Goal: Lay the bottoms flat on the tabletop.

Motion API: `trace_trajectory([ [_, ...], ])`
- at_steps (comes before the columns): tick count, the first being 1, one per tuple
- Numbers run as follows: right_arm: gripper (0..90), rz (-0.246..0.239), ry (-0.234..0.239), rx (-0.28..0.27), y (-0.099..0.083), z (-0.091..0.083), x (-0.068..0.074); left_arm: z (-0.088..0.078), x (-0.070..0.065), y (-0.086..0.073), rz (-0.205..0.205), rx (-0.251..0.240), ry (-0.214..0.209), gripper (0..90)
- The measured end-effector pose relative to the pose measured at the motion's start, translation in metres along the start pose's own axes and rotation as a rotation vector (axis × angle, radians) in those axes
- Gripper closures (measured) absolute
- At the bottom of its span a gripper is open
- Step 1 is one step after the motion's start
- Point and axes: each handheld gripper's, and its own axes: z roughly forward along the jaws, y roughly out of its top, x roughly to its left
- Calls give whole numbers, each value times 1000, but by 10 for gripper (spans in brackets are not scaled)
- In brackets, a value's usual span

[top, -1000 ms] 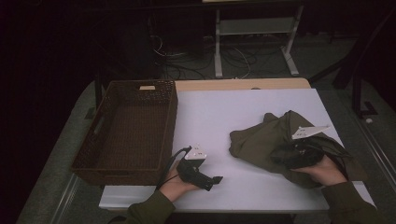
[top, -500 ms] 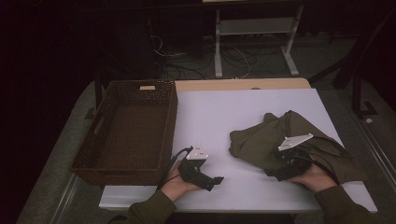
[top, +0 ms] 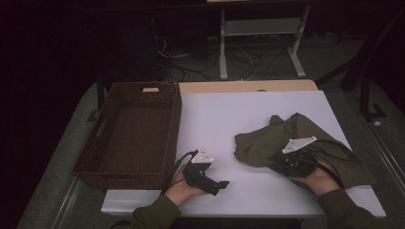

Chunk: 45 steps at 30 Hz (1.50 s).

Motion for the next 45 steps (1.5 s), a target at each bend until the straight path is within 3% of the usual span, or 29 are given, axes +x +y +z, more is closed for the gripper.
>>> trace_trajectory([
  [5,825,6,28,-16,0,-1,-4,1,1,0,2,3,-5,1],
  [14,868,54,88,-57,8,-2,-9,-2,3,0,-3,-4,-1,1],
  [27,870,56,86,-106,35,11,-10,-1,3,0,-1,0,0,1],
  [45,869,110,40,-151,84,51,-28,-4,4,-2,-11,-4,3,1],
])
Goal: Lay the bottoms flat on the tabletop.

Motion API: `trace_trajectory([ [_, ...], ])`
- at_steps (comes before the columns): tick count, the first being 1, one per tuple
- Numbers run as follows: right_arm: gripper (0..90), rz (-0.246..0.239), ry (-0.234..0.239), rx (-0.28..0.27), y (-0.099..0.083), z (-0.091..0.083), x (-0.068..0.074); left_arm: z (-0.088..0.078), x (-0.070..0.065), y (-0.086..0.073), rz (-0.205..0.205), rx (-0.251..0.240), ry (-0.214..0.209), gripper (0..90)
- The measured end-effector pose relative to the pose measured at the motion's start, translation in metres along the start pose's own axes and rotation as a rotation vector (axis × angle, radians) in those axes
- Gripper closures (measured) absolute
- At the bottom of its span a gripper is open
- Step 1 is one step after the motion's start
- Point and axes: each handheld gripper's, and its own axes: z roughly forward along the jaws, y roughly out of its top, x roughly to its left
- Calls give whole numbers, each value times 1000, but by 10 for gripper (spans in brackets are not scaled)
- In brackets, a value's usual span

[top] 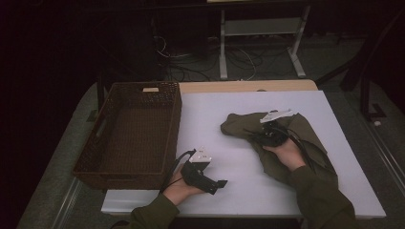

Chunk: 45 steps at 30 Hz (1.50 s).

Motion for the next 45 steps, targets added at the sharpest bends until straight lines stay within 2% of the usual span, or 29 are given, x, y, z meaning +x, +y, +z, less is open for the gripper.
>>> trace_trajectory([
  [8,866,39,-19,-14,9,18,-7,0,0,0,0,0,-1,1],
  [12,856,44,-11,-10,6,18,-7,-1,-1,0,4,1,-4,1],
  [17,752,35,10,-5,7,15,-5,-1,-2,0,7,-2,-5,1],
  [23,553,43,46,-24,7,-1,-3,-1,-2,0,8,-2,-5,1],
  [28,436,35,20,-12,5,-12,2,-2,-2,0,8,-2,-5,0],
  [37,377,3,16,8,-8,-35,8,-2,-2,0,3,-5,-2,1],
  [45,363,2,19,-6,-25,-61,12,-2,-1,1,6,-5,-1,1],
])
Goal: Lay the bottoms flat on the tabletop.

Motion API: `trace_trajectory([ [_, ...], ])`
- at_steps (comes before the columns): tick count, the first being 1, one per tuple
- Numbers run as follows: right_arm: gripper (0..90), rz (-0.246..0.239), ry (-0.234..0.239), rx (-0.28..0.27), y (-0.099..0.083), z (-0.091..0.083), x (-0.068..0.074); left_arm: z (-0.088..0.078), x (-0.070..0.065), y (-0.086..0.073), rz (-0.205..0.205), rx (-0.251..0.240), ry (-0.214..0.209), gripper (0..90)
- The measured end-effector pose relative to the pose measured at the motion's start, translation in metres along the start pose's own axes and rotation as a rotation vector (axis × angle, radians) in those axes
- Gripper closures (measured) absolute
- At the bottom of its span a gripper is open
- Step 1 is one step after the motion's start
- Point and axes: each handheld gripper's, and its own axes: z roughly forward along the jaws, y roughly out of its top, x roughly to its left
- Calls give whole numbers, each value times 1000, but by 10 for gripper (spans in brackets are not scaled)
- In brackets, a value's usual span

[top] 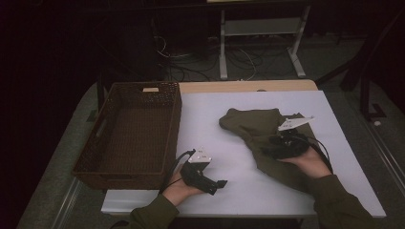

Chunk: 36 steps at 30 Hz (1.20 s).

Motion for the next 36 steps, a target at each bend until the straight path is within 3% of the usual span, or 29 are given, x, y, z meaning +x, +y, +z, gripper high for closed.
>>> trace_trajectory([
  [15,298,23,-12,35,-46,-33,4,1,-2,0,1,2,-3,1],
  [21,202,13,2,75,-62,-37,11,2,-1,0,-3,2,0,1],
  [27,171,-9,11,125,-76,-33,17,2,-1,0,-1,5,1,1],
  [28,178,-17,9,135,-77,-31,18,2,-1,0,-1,6,1,1],
  [32,360,-68,-39,168,-79,-25,19,2,-1,0,-1,6,-1,1],
  [36,607,-59,-26,161,-77,-26,17,2,1,0,-4,5,0,1],
])
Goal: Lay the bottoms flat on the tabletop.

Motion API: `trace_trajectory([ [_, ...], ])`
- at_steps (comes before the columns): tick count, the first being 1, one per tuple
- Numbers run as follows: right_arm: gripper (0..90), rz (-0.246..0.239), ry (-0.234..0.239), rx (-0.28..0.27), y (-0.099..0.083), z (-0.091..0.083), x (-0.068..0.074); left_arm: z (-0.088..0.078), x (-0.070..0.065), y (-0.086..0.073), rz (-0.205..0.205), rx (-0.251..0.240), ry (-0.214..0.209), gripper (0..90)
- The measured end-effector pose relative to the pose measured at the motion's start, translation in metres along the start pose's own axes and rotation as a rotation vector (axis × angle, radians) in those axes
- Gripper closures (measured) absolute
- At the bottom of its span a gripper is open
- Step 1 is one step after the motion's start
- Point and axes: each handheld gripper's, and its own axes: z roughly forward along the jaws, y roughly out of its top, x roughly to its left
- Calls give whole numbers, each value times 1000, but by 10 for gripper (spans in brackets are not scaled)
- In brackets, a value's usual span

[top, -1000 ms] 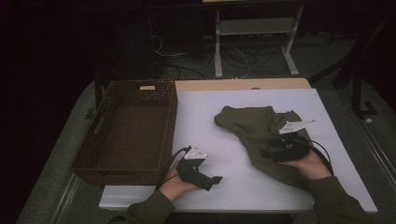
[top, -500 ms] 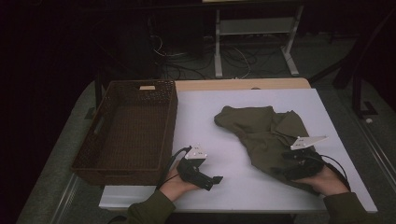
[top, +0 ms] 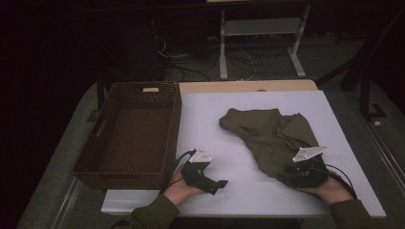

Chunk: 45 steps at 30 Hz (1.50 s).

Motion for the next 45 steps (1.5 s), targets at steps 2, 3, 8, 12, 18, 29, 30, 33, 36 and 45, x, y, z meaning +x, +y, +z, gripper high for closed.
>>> trace_trajectory([
  [2,683,1,14,-4,0,0,-3,0,0,0,-2,-1,1,0],
  [3,709,-1,22,-5,0,0,-4,0,1,0,0,-1,1,1],
  [8,818,14,44,-9,3,2,-9,0,0,0,-1,-3,0,1],
  [12,840,22,62,-23,7,3,-11,0,1,0,-5,-3,-1,1],
  [18,855,24,78,-50,21,7,-11,-1,1,0,-6,-5,2,1],
  [29,857,33,73,-95,46,18,-9,-2,2,0,-9,-9,7,1],
  [30,857,35,73,-98,47,19,-9,-2,2,0,-8,-9,7,1],
  [33,859,37,76,-109,54,24,-10,-2,1,0,-7,-8,6,1],
  [36,859,35,79,-114,62,30,-10,-2,1,1,-5,-8,6,1],
  [45,860,23,95,-130,89,51,-5,-3,2,1,-3,-9,10,1],
])
